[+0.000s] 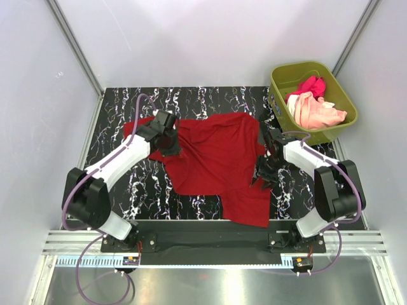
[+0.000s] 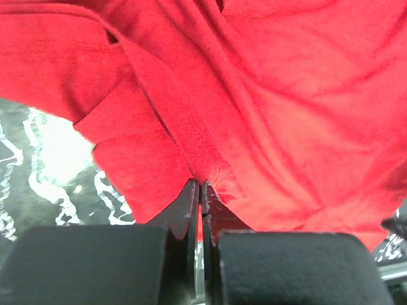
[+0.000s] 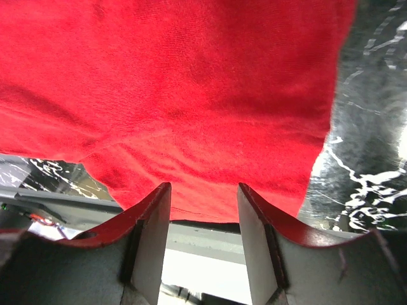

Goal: Fold and stack the t-shirts
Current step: Flatten the tshirt out

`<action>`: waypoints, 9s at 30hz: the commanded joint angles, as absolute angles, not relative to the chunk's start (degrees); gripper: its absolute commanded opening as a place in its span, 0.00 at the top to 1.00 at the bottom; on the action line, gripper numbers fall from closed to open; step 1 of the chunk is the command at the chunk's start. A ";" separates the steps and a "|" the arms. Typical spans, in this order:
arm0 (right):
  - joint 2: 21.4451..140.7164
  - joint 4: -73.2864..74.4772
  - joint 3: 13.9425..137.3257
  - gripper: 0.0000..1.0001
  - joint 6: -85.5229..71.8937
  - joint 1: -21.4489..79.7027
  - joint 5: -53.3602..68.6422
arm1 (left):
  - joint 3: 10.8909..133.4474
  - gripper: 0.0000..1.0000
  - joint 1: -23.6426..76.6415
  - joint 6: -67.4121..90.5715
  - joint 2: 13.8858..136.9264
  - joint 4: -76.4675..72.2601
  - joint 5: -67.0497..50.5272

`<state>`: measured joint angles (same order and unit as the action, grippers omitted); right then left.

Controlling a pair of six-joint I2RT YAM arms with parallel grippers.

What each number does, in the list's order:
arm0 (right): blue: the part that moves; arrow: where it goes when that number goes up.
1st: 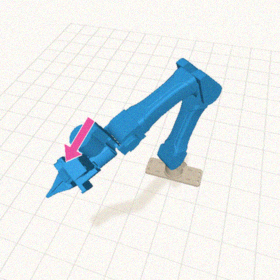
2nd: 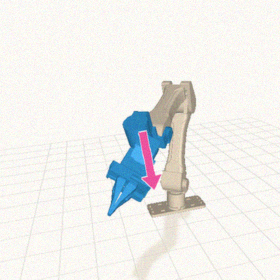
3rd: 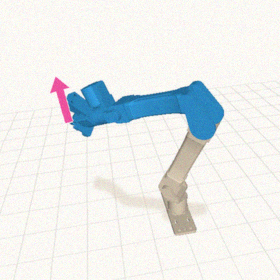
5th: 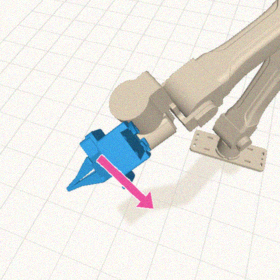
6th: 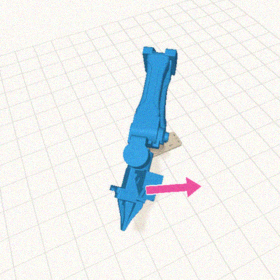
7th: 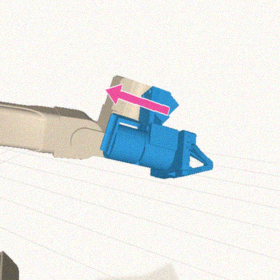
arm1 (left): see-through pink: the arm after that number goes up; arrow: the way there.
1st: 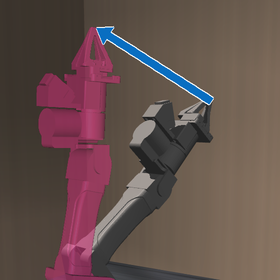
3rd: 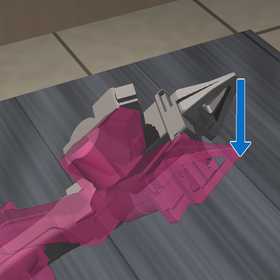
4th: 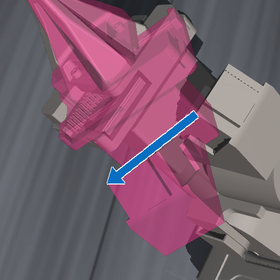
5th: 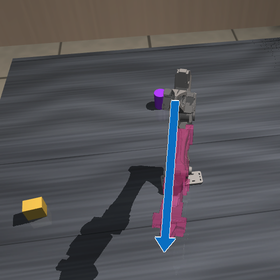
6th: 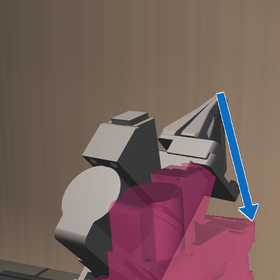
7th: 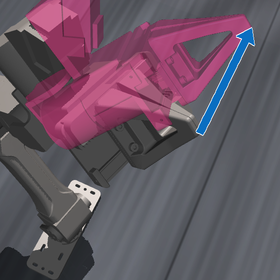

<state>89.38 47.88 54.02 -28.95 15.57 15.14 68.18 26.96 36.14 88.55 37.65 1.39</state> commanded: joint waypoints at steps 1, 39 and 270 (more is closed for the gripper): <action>90.79 47.64 54.75 0.47 -27.77 15.38 18.02 | 65.22 1.00 26.72 31.29 87.36 42.61 1.50; 90.09 45.53 55.55 0.50 -28.92 18.19 20.21 | 44.38 0.46 15.91 46.40 80.50 34.11 -8.00; 49.32 34.89 116.89 1.00 -23.47 13.18 10.72 | 115.83 1.00 5.27 16.26 52.83 49.57 11.33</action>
